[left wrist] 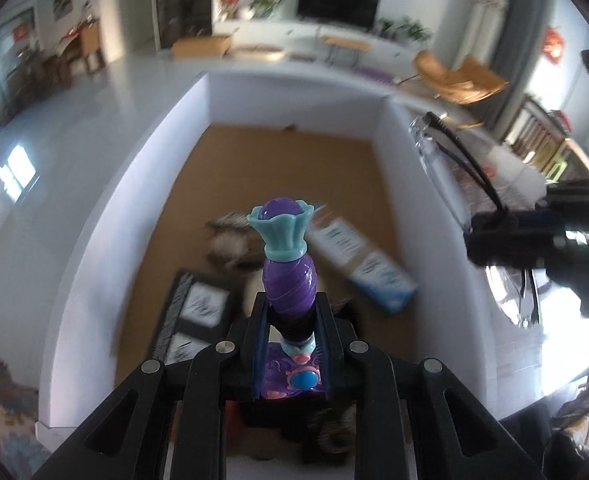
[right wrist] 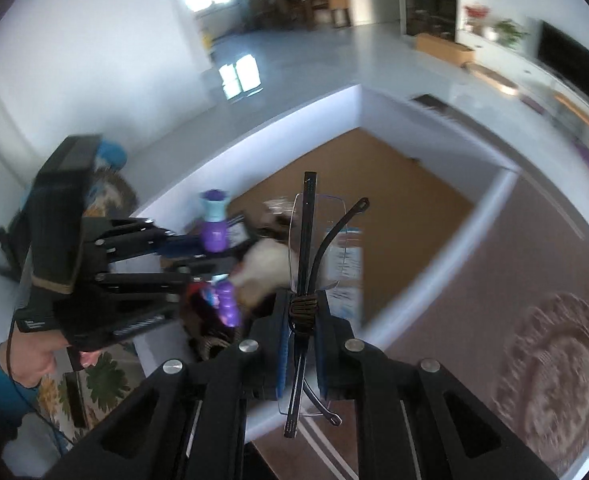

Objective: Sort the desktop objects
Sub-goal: 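Carry the wand in the left tool and glasses in the right tool over the bin, then open both tools to drop the wand and glasses into the bin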

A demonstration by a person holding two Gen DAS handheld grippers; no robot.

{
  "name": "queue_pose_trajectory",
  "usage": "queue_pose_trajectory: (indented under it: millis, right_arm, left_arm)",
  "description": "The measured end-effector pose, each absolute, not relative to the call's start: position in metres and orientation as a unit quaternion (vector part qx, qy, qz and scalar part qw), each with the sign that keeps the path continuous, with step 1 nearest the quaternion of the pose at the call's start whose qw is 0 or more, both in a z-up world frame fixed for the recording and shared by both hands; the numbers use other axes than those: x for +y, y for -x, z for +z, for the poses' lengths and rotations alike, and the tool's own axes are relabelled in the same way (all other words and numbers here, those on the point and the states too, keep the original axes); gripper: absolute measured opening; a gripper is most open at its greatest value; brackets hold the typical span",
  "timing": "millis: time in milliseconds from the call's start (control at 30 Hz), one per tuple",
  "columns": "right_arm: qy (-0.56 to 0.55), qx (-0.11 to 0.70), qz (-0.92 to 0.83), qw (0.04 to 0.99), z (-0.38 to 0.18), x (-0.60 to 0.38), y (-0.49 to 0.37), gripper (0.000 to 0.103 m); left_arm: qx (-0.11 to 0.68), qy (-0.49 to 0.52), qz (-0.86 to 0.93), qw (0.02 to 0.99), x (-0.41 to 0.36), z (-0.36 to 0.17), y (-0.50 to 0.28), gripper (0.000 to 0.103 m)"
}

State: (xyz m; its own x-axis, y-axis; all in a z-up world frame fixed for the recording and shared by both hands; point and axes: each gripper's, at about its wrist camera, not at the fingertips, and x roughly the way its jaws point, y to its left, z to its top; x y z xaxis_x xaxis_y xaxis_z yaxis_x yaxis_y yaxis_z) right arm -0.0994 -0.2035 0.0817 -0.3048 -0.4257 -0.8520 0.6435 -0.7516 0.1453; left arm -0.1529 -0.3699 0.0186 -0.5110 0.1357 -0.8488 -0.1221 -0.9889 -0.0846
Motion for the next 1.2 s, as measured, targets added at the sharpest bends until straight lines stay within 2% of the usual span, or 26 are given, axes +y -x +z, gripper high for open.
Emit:
queue_pose_trajectory:
  millis: [67, 100, 133, 167, 200, 233, 300, 467, 533, 633, 733, 1200]
  right_arm:
    - [-0.498, 0.118, -0.789, 0.340, 0.061, -0.223, 0.108, 0.012]
    - [-0.506, 0.120, -0.784, 0.340, 0.051, -0.231, 0.111, 0.015]
    - [-0.510, 0.125, -0.782, 0.335, 0.043, -0.236, 0.114, 0.026]
    - [-0.509, 0.133, -0.786, 0.324, 0.036, -0.240, 0.117, 0.035]
    - [-0.504, 0.137, -0.792, 0.318, 0.034, -0.241, 0.117, 0.054]
    - [-0.495, 0.137, -0.798, 0.315, 0.033, -0.240, 0.116, 0.066]
    - [-0.485, 0.126, -0.804, 0.321, 0.038, -0.233, 0.116, 0.073]
    - [-0.466, 0.134, -0.815, 0.317, 0.053, -0.218, 0.110, 0.080]
    - [-0.463, 0.144, -0.819, 0.307, 0.055, -0.211, 0.108, 0.083]
    - [-0.463, 0.159, -0.822, 0.293, 0.053, -0.203, 0.108, 0.083]
    - [-0.466, 0.165, -0.822, 0.283, 0.046, -0.194, 0.107, 0.083]
    - [-0.470, 0.160, -0.823, 0.277, 0.036, -0.173, 0.100, 0.083]
  left_arm:
    - [-0.009, 0.503, 0.863, 0.056, -0.379, 0.008, 0.156, 0.022]
    - [-0.011, 0.507, 0.861, 0.048, -0.384, 0.004, 0.154, 0.032]
    - [-0.013, 0.509, 0.860, 0.039, -0.387, 0.003, 0.154, 0.055]
    - [-0.017, 0.507, 0.861, 0.033, -0.389, 0.001, 0.154, 0.067]
    - [-0.020, 0.502, 0.864, 0.031, -0.390, 0.001, 0.152, 0.084]
    - [-0.020, 0.497, 0.867, 0.029, -0.390, 0.001, 0.151, 0.088]
    - [-0.012, 0.488, 0.873, 0.022, -0.389, 0.001, 0.148, 0.088]
    - [-0.009, 0.424, 0.906, -0.021, -0.376, 0.015, 0.139, 0.090]
    - [-0.019, 0.417, 0.909, -0.023, -0.370, 0.018, 0.136, 0.099]
    - [-0.004, 0.404, 0.914, -0.045, -0.354, 0.023, 0.131, 0.101]
    - [0.009, 0.380, 0.918, -0.117, -0.342, 0.030, 0.120, 0.101]
    - [-0.076, 0.371, 0.908, -0.179, -0.346, 0.045, 0.093, 0.103]
